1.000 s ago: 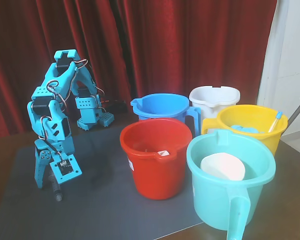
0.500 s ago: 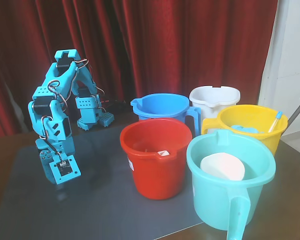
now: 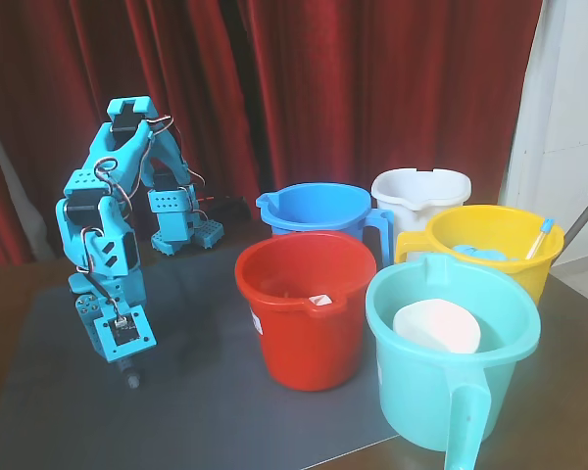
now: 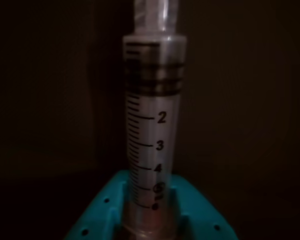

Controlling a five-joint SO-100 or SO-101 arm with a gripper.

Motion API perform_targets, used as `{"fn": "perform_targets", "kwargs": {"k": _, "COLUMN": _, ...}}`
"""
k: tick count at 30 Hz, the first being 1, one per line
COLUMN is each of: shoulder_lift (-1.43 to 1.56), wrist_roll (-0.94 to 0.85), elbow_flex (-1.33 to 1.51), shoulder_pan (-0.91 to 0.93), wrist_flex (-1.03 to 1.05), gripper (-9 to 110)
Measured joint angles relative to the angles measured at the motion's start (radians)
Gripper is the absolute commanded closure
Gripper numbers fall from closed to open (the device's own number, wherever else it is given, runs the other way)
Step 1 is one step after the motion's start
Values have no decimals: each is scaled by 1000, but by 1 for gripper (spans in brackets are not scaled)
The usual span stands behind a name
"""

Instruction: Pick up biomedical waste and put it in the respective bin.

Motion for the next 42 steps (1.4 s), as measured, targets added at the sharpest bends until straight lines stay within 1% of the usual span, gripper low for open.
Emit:
{"fn": "perform_targets", "kwargs": {"k": 6, "shoulder_lift": -5, "wrist_roll": 29, "elbow_flex": -23, "shoulder_pan": -2, "wrist_flex": 8, "gripper": 102}}
{"fn": "perform_targets", "kwargs": {"k": 9, "shoulder_lift": -6, "wrist_roll": 64, "elbow_flex": -87, "shoulder_pan": -8, "wrist_flex": 64, "gripper": 102}}
{"fn": "perform_targets", "kwargs": {"k": 11, "shoulder_lift": -12, "wrist_roll": 100, "elbow_flex": -147, "shoulder_pan": -8, "wrist_flex": 130, "gripper": 102}}
{"fn": "perform_targets", "kwargs": {"k": 19, "shoulder_lift": -17, "wrist_roll": 117, "elbow_flex": -370, "shoulder_pan": -29, "wrist_flex": 442, "gripper": 102}}
{"fn": "perform_targets", "kwargs": {"k": 23, "shoulder_lift": -17, "wrist_roll": 172, "elbow_flex": -468, "shoulder_pan": -101, "wrist_flex": 571, "gripper": 102}}
{"fn": "perform_targets", "kwargs": {"k": 27, "shoulder_lift": -17, "wrist_roll": 222, "elbow_flex": -548, "shoulder_pan": -147, "wrist_flex": 601, "gripper": 102}}
{"fn": "perform_targets", "kwargs": {"k": 35, "shoulder_lift": -18, "wrist_roll": 350, "elbow_flex": -830, "shoulder_pan": -268, "wrist_flex": 609, "gripper": 102}}
{"fn": "perform_targets", "kwargs": {"k": 38, "shoulder_lift": -17, "wrist_roll": 365, "elbow_flex": -862, "shoulder_pan": -318, "wrist_flex": 609, "gripper": 102}}
{"fn": "perform_targets", "kwargs": {"k": 42, "shoulder_lift": 11, "wrist_roll": 433, "elbow_flex": -862, "shoulder_pan": -373, "wrist_flex": 609, "gripper": 102}}
